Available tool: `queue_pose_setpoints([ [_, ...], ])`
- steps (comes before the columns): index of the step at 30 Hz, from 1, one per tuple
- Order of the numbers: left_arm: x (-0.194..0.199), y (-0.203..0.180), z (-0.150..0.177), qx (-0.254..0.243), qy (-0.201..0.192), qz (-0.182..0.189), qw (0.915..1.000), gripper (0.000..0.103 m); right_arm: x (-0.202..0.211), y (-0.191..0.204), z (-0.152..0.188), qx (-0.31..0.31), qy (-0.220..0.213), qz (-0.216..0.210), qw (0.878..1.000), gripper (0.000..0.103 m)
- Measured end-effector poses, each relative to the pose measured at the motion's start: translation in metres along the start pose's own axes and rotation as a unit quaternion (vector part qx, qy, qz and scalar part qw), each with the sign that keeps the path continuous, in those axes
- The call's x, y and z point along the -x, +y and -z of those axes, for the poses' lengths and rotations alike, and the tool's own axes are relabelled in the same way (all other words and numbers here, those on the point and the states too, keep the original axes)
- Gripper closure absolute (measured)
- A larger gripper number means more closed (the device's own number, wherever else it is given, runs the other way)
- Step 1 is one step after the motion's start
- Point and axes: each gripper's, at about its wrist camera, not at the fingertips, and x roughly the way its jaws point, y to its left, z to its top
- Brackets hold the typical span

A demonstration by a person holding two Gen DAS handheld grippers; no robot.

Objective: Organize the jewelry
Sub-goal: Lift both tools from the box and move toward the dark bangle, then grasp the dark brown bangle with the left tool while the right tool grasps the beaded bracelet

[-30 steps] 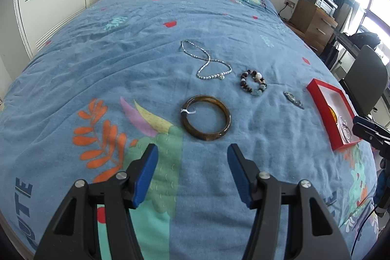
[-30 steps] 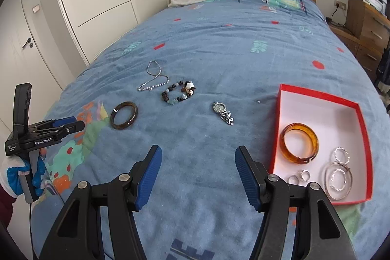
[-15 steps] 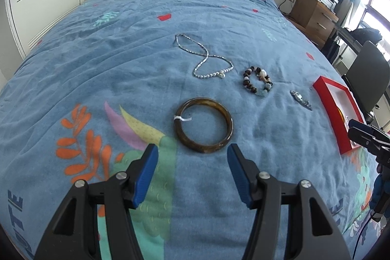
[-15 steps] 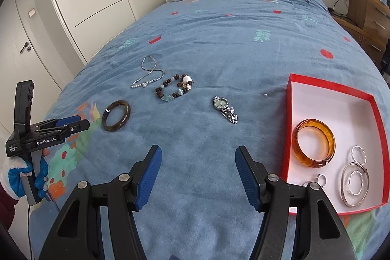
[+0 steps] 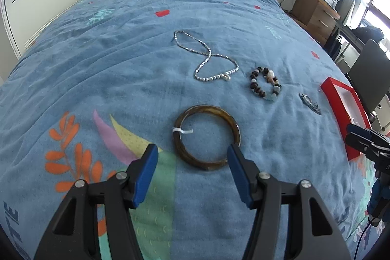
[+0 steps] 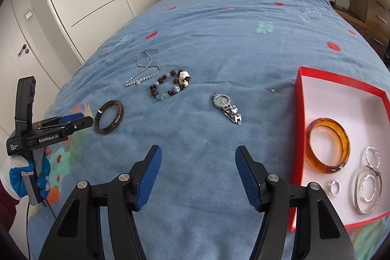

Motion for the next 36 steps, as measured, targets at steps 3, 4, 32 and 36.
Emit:
queue_pose_setpoints([
  [3, -0.005, 0.002, -0.003, -0.001, 0.001, 0.0, 1.0, 0.046, -0.006, 0.003, -0.004, 0.003, 0.001, -0.003, 1.0, 0.041],
  [4, -0.007, 0.003, -0.004, -0.002, 0.001, 0.0, 1.0, 0.046, -0.007, 0.003, -0.005, 0.004, 0.001, -0.004, 1.0, 0.041],
  [32, -0.048, 0.014, -0.006, -0.027, 0.012, 0.005, 0.9995, 0.053, -0.086, 0.04, -0.049, 0.036, 0.018, -0.043, 0.998, 0.027],
  [36, -0.05, 0.015, -0.007, -0.036, 0.01, 0.001, 0.9993, 0.058, -0.099, 0.044, -0.056, 0.033, 0.019, -0.043, 0.998, 0.022],
])
